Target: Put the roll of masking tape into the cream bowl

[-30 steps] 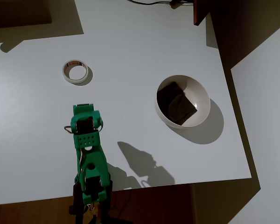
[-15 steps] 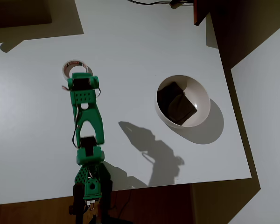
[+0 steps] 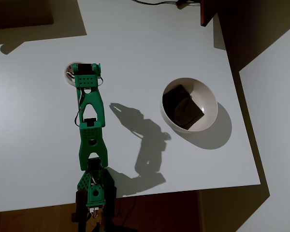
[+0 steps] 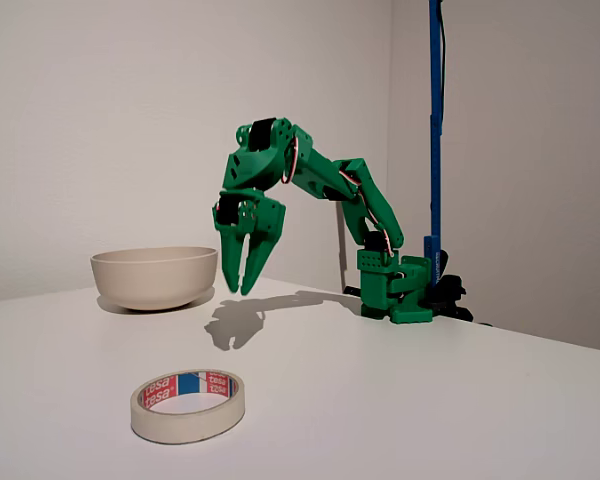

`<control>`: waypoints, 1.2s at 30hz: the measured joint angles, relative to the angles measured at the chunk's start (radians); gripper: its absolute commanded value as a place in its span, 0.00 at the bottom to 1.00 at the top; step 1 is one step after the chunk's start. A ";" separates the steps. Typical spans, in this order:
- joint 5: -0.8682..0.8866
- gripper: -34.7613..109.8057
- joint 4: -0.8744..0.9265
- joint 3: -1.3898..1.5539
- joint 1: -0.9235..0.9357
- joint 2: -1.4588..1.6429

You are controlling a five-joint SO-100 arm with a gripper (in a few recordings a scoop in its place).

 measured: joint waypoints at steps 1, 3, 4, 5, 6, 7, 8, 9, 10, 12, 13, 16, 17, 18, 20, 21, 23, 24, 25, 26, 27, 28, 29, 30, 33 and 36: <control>0.000 0.33 -0.012 -0.011 -0.008 -0.026; 0.000 0.34 -0.034 -0.028 -0.025 -0.072; 0.000 0.34 -0.038 -0.040 -0.031 -0.091; 0.003 0.35 -0.043 -0.054 -0.037 -0.106; 0.008 0.35 -0.052 -0.063 -0.041 -0.117; 0.008 0.36 -0.058 -0.069 -0.046 -0.126; 0.008 0.36 -0.067 -0.075 -0.051 -0.133; 0.008 0.36 -0.075 -0.077 -0.054 -0.144; 0.008 0.36 -0.084 -0.078 -0.057 -0.160; 0.009 0.36 -0.095 -0.089 -0.066 -0.186; 0.009 0.35 -0.097 -0.091 -0.069 -0.198; 0.020 0.35 -0.100 -0.101 -0.077 -0.238; 0.023 0.35 -0.100 -0.101 -0.077 -0.250; 0.026 0.35 -0.100 -0.106 -0.077 -0.264; 0.026 0.35 -0.110 -0.107 -0.074 -0.287; 0.028 0.36 -0.114 -0.110 -0.072 -0.295; 0.028 0.35 -0.117 -0.110 -0.067 -0.301; 0.028 0.35 -0.117 -0.110 -0.064 -0.302; 0.028 0.36 -0.117 -0.110 -0.061 -0.302; 0.028 0.36 -0.117 -0.110 -0.058 -0.305; 0.028 0.36 -0.117 -0.117 -0.057 -0.310; 0.028 0.36 -0.123 -0.120 -0.055 -0.310; 0.028 0.36 -0.129 -0.120 -0.055 -0.316; 0.029 0.36 -0.132 -0.126 -0.055 -0.321; 0.029 0.35 -0.133 -0.129 -0.054 -0.336; 0.018 0.35 -0.127 -0.149 -0.044 -0.356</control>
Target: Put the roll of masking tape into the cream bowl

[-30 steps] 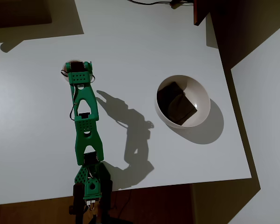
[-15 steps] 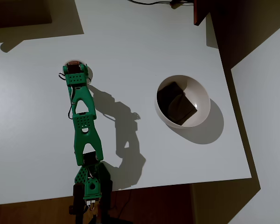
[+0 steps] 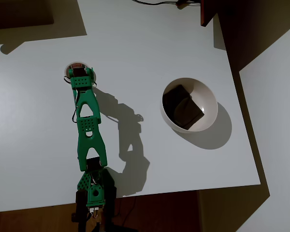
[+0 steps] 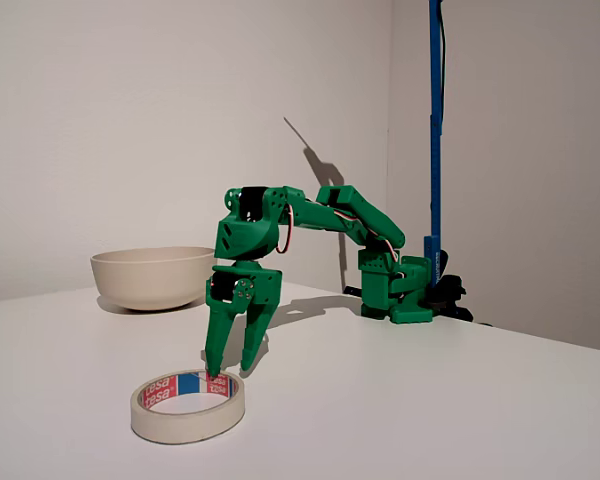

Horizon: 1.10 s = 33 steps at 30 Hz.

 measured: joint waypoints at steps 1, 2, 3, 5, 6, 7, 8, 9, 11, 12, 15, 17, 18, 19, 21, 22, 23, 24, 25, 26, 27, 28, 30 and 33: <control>-0.002 0.35 0.006 -0.009 0.003 -0.006; 0.002 0.35 0.011 -0.014 0.003 -0.009; 0.006 0.35 0.015 -0.014 0.003 -0.009; 0.008 0.35 0.018 -0.014 0.002 -0.009; 0.008 0.35 0.018 -0.014 0.000 -0.009; 0.008 0.35 0.018 -0.014 0.000 -0.014; 0.008 0.35 0.018 -0.015 -0.002 -0.020; 0.008 0.35 0.018 -0.015 -0.002 -0.028; 0.008 0.35 0.014 -0.017 -0.003 -0.041; 0.008 0.35 0.011 -0.017 -0.003 -0.044; 0.014 0.35 0.008 -0.017 -0.005 -0.057; 0.021 0.34 0.009 -0.018 -0.005 -0.057; 0.020 0.34 0.006 -0.023 -0.005 -0.058; 0.018 0.33 0.005 -0.025 -0.005 -0.063; 0.018 0.32 -0.006 -0.034 -0.005 -0.067; 0.021 0.30 -0.008 -0.037 -0.005 -0.069; 0.025 0.27 -0.009 -0.037 -0.005 -0.069; 0.025 0.24 -0.009 -0.038 -0.005 -0.075; 0.025 0.21 -0.011 -0.040 -0.005 -0.080; 0.025 0.18 -0.017 -0.040 -0.005 -0.080; 0.025 0.18 -0.017 -0.040 -0.005 -0.080; 0.025 0.18 -0.018 -0.040 -0.006 -0.080; 0.026 0.18 -0.023 -0.041 -0.008 -0.080; 0.031 0.18 -0.025 -0.046 -0.003 -0.080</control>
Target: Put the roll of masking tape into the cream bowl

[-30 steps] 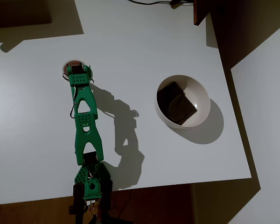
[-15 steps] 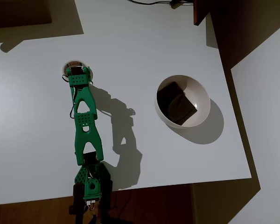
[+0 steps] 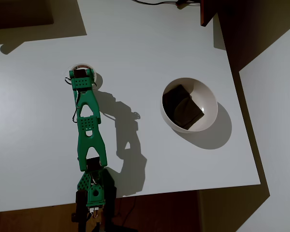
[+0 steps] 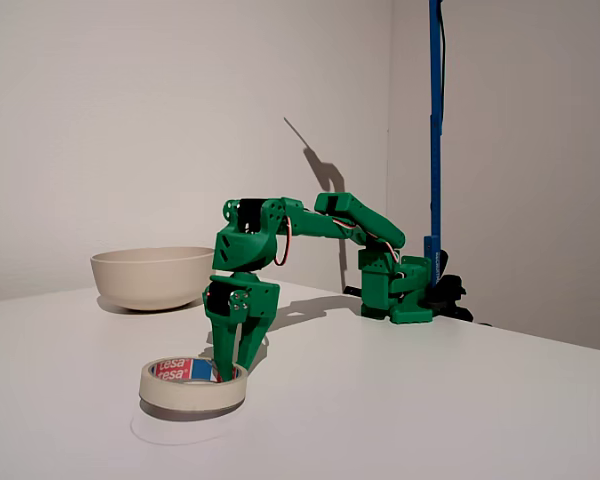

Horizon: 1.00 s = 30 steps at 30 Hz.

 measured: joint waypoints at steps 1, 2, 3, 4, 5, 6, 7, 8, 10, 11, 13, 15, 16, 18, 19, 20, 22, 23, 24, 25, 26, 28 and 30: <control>0.000 0.18 -0.003 0.000 -0.002 0.000; 0.002 0.18 -0.005 0.000 -0.005 0.000; 0.003 0.18 -0.005 0.000 -0.006 0.000; 0.008 0.18 -0.005 0.000 -0.006 0.000; 0.011 0.18 -0.005 -0.003 -0.006 0.000; 0.012 0.18 -0.005 -0.005 -0.006 0.000; 0.014 0.18 -0.005 -0.005 -0.005 0.000; 0.017 0.18 -0.005 -0.005 -0.008 0.008; 0.023 0.18 -0.003 -0.005 -0.011 0.017; 0.029 0.18 -0.003 -0.005 -0.017 0.031; 0.029 0.18 0.006 -0.005 -0.020 0.071; 0.043 0.18 0.028 -0.005 -0.021 0.126; 0.044 0.18 0.037 -0.005 -0.023 0.161; 0.057 0.18 0.055 -0.005 -0.023 0.219; 0.060 0.18 0.064 -0.005 -0.023 0.253; 0.064 0.18 0.072 -0.005 -0.023 0.284; 0.078 0.18 0.092 -0.005 -0.023 0.347; 0.080 0.18 0.095 -0.005 -0.023 0.370; 0.086 0.18 0.104 -0.005 -0.023 0.397; 0.094 0.18 0.110 -0.005 -0.023 0.426; 0.098 0.18 0.110 -0.005 -0.023 0.453; 0.100 0.18 0.126 -0.005 -0.023 0.511; 0.107 0.18 0.146 -0.005 -0.021 0.572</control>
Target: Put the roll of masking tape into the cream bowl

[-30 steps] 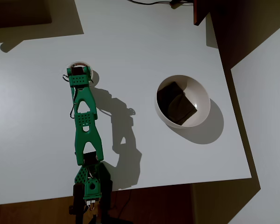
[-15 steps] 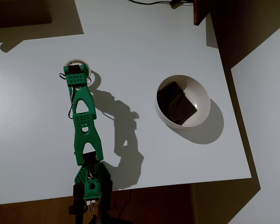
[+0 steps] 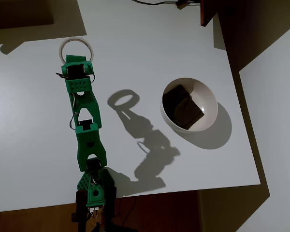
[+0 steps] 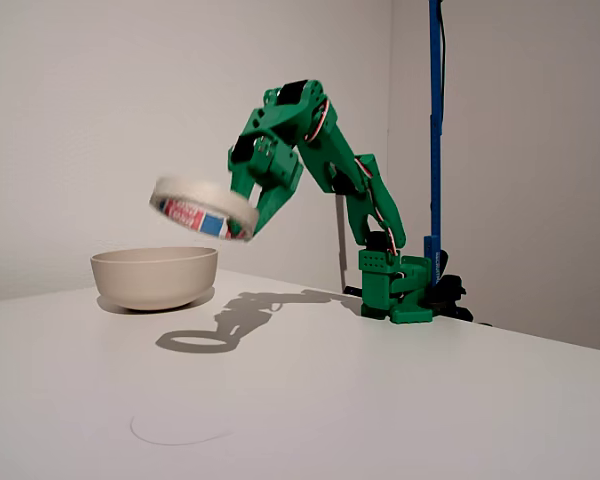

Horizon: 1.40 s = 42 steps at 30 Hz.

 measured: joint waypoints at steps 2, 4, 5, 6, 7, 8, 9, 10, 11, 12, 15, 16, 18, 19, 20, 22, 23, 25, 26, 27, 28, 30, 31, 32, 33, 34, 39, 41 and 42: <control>0.006 0.18 0.017 0.000 0.006 0.055; 0.009 0.18 0.020 0.000 0.031 0.109; 0.005 0.18 0.020 0.000 0.048 0.130; 0.002 0.18 0.020 0.000 0.069 0.153; 0.000 0.18 0.020 0.000 0.097 0.175; -0.003 0.18 0.020 0.000 0.120 0.190; -0.015 0.18 0.020 0.000 0.147 0.209; -0.023 0.18 0.023 0.000 0.173 0.224; -0.034 0.18 0.026 0.000 0.199 0.239; -0.043 0.18 0.026 0.000 0.227 0.255; -0.074 0.18 0.026 0.000 0.305 0.293; -0.080 0.18 0.026 0.000 0.336 0.308; -0.098 0.18 0.026 0.000 0.391 0.325; -0.103 0.18 0.026 0.000 0.425 0.333; -0.106 0.18 0.026 0.000 0.459 0.337; -0.117 0.18 0.026 0.000 0.531 0.339; -0.120 0.18 0.025 0.000 0.569 0.339; -0.129 0.18 0.017 0.000 0.649 0.339; -0.135 0.18 0.009 0.000 0.684 0.339; -0.140 0.18 0.005 0.000 0.724 0.339; -0.141 0.18 -0.005 0.000 0.761 0.339; -0.140 0.18 -0.032 0.000 0.833 0.334; -0.141 0.18 -0.049 0.000 0.865 0.322; -0.141 0.18 -0.069 -0.003 0.902 0.305; -0.141 0.18 -0.080 -0.003 0.922 0.291; -0.141 0.18 -0.095 -0.003 0.945 0.273; -0.155 0.18 -0.167 -0.003 1.051 0.156; -0.153 0.18 -0.207 -0.003 1.088 0.107; -0.158 0.18 -0.230 -0.003 1.104 0.078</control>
